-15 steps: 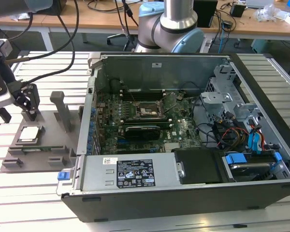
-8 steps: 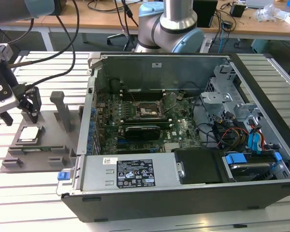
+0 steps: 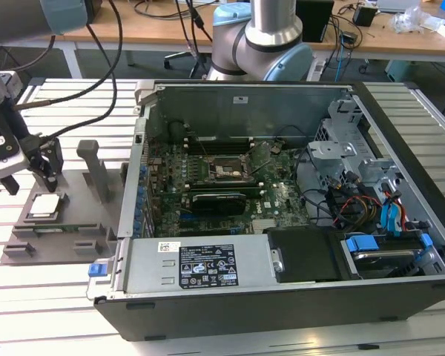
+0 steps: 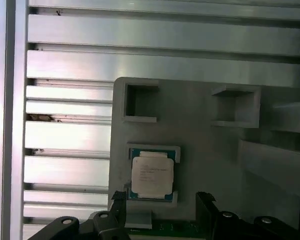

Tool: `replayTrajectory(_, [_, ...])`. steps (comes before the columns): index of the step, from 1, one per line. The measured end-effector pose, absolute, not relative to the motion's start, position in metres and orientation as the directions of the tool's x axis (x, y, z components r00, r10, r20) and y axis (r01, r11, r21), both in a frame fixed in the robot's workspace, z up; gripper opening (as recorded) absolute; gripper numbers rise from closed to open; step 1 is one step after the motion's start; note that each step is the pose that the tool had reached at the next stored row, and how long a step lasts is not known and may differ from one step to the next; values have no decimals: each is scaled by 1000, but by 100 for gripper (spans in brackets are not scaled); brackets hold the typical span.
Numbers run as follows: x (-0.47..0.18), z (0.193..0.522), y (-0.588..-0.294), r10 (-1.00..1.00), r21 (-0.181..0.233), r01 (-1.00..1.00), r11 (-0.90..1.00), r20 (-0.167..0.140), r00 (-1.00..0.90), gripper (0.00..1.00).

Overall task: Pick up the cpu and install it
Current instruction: 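Pick up the cpu and move it towards the insertion slot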

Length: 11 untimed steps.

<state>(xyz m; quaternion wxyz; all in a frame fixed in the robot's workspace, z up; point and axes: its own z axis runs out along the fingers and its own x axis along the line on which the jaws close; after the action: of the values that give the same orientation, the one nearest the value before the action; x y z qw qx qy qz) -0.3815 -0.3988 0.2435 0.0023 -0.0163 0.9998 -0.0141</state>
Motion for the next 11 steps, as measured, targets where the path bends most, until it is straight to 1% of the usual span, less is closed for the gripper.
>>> replayTrajectory(1, [-383, 228, -399, -9, -28, -9, 1000, -4, -1000, 66])
replayTrajectory(3, [-385, 204, -399, -37, -21, -37, 999, -4, -999, 66])
replayTrajectory(4, [-385, 199, -399, -39, -15, -39, 999, -4, -999, 66])
replayTrajectory(9, [-385, 195, -399, -39, 16, -39, 999, -6, -999, 66])
replayTrajectory(11, [-386, 194, -399, -39, 17, -39, 999, -6, -999, 66])
